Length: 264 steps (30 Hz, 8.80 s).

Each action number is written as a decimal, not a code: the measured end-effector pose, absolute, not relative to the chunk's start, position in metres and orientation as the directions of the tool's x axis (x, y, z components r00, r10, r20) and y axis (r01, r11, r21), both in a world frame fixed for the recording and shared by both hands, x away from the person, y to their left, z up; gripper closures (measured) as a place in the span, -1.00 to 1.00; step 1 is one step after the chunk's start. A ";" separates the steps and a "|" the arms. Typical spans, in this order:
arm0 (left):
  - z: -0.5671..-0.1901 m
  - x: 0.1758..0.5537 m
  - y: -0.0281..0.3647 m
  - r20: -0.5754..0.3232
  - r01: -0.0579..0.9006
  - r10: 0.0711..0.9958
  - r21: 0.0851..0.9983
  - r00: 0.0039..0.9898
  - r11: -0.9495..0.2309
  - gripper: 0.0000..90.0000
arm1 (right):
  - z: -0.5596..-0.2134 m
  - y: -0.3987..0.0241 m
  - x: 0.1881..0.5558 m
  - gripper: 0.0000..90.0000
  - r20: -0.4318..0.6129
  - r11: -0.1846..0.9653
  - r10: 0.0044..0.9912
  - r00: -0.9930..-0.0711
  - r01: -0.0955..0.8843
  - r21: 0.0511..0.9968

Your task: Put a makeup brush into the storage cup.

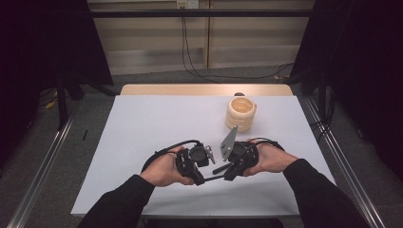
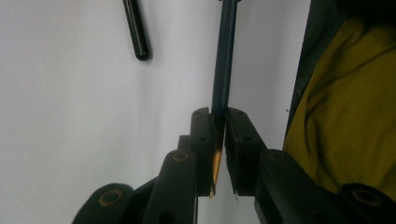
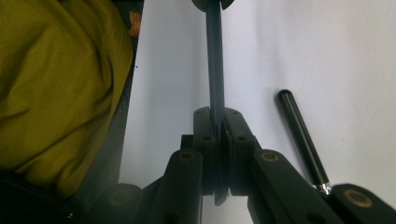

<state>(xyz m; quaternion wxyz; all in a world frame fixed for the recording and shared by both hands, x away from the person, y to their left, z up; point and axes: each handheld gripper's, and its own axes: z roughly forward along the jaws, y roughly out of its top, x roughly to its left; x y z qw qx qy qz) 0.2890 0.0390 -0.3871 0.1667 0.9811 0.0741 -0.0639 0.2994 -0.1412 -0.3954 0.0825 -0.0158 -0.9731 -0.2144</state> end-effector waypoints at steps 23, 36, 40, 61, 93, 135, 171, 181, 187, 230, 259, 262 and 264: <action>-0.386 0.302 0.056 -0.104 0.277 0.260 0.504 0.960 -0.819 -0.88 | -0.394 -0.153 0.305 0.89 0.180 0.887 0.074 -0.981 0.147 0.437; -0.383 0.302 0.082 -0.138 0.317 0.312 0.692 0.940 -0.648 -0.92 | -0.393 -0.165 0.307 0.89 0.186 0.872 0.106 -0.977 0.181 0.455; -0.389 0.299 0.093 -0.127 0.329 0.352 0.725 0.927 -0.605 -0.93 | -0.394 -0.171 0.307 0.89 0.193 0.863 0.131 -0.972 0.208 0.460; -0.406 0.287 0.134 -0.155 0.343 0.430 0.848 0.889 -0.404 -0.92 | -0.398 -0.190 0.299 0.89 0.134 0.798 0.214 -0.967 0.253 0.546; -0.400 0.278 0.138 -0.134 0.300 0.480 0.910 0.867 -0.288 -0.95 | -0.401 -0.219 0.284 0.89 0.168 0.542 0.319 -0.933 0.325 0.775; -0.384 0.275 0.092 -0.127 0.245 0.410 0.937 0.903 -0.250 -0.91 | -0.399 -0.220 0.272 0.89 0.174 0.298 0.369 -0.913 0.293 0.909; -0.375 0.284 0.080 -0.241 0.328 0.374 0.926 0.895 -0.189 0.22 | -0.407 -0.208 0.271 0.89 0.155 0.339 0.327 -0.932 0.269 0.902; -0.376 0.285 0.082 -0.285 0.357 0.336 0.917 0.898 -0.176 0.48 | -0.412 -0.203 0.270 0.89 0.141 0.385 0.314 -0.939 0.262 0.885; -0.376 0.288 0.082 -0.330 0.388 0.311 0.909 0.891 -0.149 0.70 | -0.413 -0.202 0.270 0.89 0.134 0.392 0.309 -0.942 0.254 0.884; -0.362 0.281 0.088 -0.328 0.379 0.320 0.918 0.889 -0.113 0.87 | -0.411 -0.204 0.271 -0.91 0.179 0.255 0.412 -0.893 0.302 0.919; -0.359 0.284 0.088 -0.286 0.384 0.349 0.887 0.892 -0.255 0.86 | -0.412 -0.218 0.265 -0.93 0.181 0.214 0.417 -0.891 0.290 0.933; -0.358 0.284 0.084 -0.286 0.387 0.346 0.881 0.894 -0.271 0.86 | -0.412 -0.216 0.265 -0.89 0.183 0.225 0.420 -0.889 0.298 0.928; -0.358 0.285 0.081 -0.283 0.388 0.345 0.876 0.895 -0.286 0.87 | -0.412 -0.215 0.265 -0.83 0.179 0.231 0.426 -0.887 0.298 0.926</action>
